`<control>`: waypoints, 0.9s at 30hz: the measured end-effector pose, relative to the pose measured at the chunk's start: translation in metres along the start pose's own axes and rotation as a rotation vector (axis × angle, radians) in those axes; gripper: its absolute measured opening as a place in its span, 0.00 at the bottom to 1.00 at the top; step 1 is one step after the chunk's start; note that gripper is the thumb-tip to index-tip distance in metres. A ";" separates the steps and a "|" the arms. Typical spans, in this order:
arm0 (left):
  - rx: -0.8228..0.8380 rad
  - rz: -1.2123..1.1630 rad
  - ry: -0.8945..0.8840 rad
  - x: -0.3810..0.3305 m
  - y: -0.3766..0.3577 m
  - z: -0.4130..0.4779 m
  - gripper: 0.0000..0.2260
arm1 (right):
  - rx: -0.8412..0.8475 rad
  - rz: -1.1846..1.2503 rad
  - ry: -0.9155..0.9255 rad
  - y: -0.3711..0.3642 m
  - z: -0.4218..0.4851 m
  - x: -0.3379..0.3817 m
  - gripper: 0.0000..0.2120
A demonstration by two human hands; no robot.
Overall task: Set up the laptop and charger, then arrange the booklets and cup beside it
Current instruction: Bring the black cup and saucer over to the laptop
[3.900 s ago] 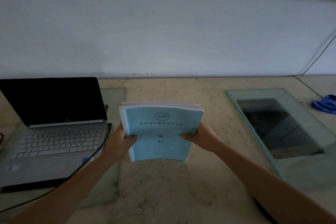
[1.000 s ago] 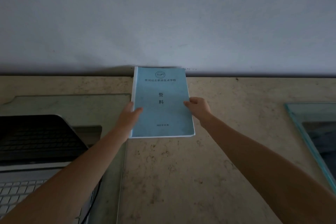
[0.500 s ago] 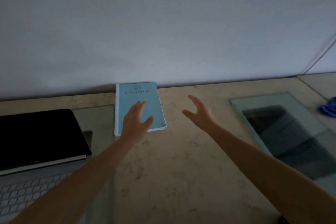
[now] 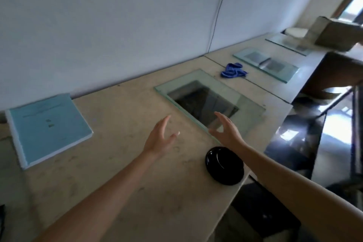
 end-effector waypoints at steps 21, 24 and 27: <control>0.202 -0.174 0.581 0.010 -0.216 0.024 0.18 | 0.454 0.621 -0.720 0.024 -0.013 -0.182 0.23; 0.163 -0.245 0.619 0.010 -0.227 0.028 0.08 | 0.468 0.622 -0.709 0.021 -0.009 -0.184 0.18; 0.175 -0.343 0.627 0.004 -0.231 0.029 0.09 | 0.511 0.543 -0.670 0.015 -0.008 -0.183 0.16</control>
Point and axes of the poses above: each hand's wrist, its own z-axis towards the middle knuckle, its own y-axis out of the back of the hand, x = y × z, the point moved 2 cm from there along z, towards the middle knuckle, and after that the axes turned 10 degrees about z, right-handed, at the moved point
